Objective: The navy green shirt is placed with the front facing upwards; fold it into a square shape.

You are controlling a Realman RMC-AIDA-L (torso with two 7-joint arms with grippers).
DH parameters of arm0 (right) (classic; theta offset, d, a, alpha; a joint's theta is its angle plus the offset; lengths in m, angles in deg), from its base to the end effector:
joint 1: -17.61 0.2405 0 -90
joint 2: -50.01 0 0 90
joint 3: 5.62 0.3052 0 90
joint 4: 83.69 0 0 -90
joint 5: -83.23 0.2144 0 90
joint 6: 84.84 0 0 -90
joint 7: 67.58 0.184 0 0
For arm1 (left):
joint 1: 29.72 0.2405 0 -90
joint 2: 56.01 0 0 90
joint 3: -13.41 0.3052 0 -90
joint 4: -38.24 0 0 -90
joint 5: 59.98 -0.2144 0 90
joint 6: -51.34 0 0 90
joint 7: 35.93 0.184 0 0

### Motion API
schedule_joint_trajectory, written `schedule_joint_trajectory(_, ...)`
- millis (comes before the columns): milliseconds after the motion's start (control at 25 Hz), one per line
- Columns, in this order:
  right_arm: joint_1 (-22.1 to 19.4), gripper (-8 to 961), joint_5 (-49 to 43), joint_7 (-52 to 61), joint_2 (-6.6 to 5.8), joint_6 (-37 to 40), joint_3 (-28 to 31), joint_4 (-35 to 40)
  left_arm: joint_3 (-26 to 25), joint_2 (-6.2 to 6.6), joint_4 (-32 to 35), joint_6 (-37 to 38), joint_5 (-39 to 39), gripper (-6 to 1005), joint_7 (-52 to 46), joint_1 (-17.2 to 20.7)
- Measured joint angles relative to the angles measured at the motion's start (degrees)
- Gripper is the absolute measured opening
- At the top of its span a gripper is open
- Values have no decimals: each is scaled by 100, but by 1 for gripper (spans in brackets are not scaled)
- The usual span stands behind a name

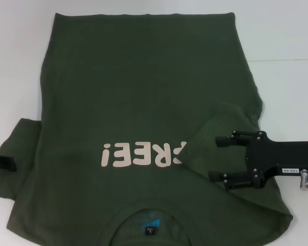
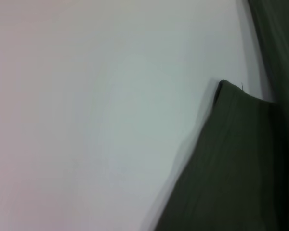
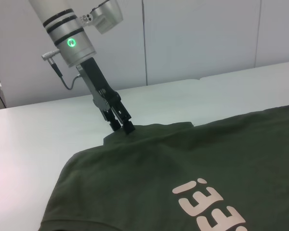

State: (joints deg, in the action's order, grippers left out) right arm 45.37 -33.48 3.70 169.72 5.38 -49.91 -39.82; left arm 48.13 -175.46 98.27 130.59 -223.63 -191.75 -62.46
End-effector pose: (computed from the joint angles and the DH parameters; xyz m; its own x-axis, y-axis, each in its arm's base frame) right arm 0.2909 0.3559 -0.0602 0.9047 -0.1733 -0.3891 -0.2688 -0.9409 -0.2059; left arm -0.3941 0.3904 0.0224 0.0544 0.9223 0.3827 0.8818 0.1355 -0.4517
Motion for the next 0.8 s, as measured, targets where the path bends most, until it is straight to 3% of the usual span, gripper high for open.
schedule_joint_trajectory(800,-7,899,0,70,0,-40,-70,14,141,-8,-97,-29,0,893,-56,-90)
